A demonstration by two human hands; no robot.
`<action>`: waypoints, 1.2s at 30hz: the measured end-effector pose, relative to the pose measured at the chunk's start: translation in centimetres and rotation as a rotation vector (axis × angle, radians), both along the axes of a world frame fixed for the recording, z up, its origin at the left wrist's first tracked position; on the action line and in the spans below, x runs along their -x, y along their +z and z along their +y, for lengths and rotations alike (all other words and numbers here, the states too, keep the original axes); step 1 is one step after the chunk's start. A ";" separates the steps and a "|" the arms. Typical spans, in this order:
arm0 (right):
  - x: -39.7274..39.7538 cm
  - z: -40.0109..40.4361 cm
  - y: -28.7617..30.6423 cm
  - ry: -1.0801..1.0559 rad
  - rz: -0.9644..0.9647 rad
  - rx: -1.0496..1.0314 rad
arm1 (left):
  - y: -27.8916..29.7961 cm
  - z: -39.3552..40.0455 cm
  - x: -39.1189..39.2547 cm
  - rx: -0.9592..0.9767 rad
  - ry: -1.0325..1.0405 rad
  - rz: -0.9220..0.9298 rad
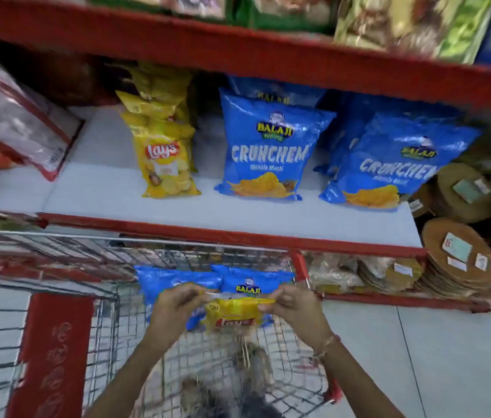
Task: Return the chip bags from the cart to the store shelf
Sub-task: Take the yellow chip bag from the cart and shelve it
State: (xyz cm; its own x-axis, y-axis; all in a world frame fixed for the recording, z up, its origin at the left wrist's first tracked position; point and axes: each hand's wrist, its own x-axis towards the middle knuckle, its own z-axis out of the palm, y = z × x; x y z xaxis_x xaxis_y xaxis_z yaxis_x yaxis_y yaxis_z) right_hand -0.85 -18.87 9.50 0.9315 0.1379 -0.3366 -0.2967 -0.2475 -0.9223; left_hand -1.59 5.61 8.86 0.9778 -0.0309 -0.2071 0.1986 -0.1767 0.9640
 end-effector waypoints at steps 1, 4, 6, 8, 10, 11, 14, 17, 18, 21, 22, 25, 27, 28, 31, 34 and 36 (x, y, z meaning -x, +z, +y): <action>-0.6 0.6 1.5 0.001 -0.023 -0.047 | 1.6 0.6 -0.6 0.036 0.021 -0.026; -2.8 2.5 5.7 -0.007 -0.103 -0.184 | 5.5 2.9 -2.5 0.094 0.093 -0.104; -4.5 4.0 8.6 0.004 -0.175 -0.242 | 8.2 4.3 -4.0 0.123 0.104 -0.174; -6.3 5.5 11.0 0.017 -0.243 -0.261 | 10.9 5.4 -5.7 0.119 0.095 -0.254; -8.1 6.8 12.8 0.008 -0.302 -0.277 | 12.9 6.4 -7.4 0.123 0.116 -0.315; -9.0 7.4 13.5 0.017 -0.326 -0.277 | 13.5 6.9 -8.1 0.129 0.129 -0.331; -11.5 9.1 14.9 0.043 -0.352 -0.269 | 14.5 8.1 -10.3 0.144 0.152 -0.349; -14.1 10.0 14.8 0.030 -0.360 -0.240 | 14.5 9.1 -12.5 0.144 0.173 -0.348; -14.9 10.3 14.5 0.017 -0.359 -0.228 | 14.3 9.3 -13.2 0.142 0.176 -0.339; -17.0 10.9 13.2 -0.012 -0.351 -0.189 | 13.2 9.7 -15.0 0.145 0.191 -0.298; -17.5 11.1 12.5 -0.010 -0.345 -0.189 | 12.8 9.7 -15.5 0.147 0.197 -0.283; -18.5 11.6 10.8 -0.028 -0.328 -0.170 | 11.3 9.9 -16.3 0.151 0.200 -0.252; -18.9 11.6 10.0 -0.059 -0.312 -0.185 | 10.5 10.2 -16.6 0.164 0.213 -0.240; -19.0 11.6 9.7 -0.067 -0.304 -0.204 | 10.1 10.2 -16.6 0.157 0.216 -0.237; -18.2 11.7 9.0 -0.115 -0.297 -0.219 | 9.1 10.5 -16.0 0.144 0.235 -0.252; -15.6 11.5 7.3 -0.212 -0.313 -0.205 | 7.1 11.0 -13.6 0.196 0.303 -0.235; -13.3 11.1 5.3 -0.259 -0.314 -0.167 | 5.0 11.4 -11.0 0.192 0.325 -0.202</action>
State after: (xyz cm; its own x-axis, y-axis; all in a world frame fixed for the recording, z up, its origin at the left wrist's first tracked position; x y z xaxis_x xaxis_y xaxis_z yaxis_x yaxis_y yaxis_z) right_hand 12.43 -7.79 14.84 0.9961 -0.0848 -0.0247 -0.0282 -0.0414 -0.9987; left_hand 9.45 17.01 13.89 0.9635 0.2659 -0.0305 0.0177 0.0502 0.9986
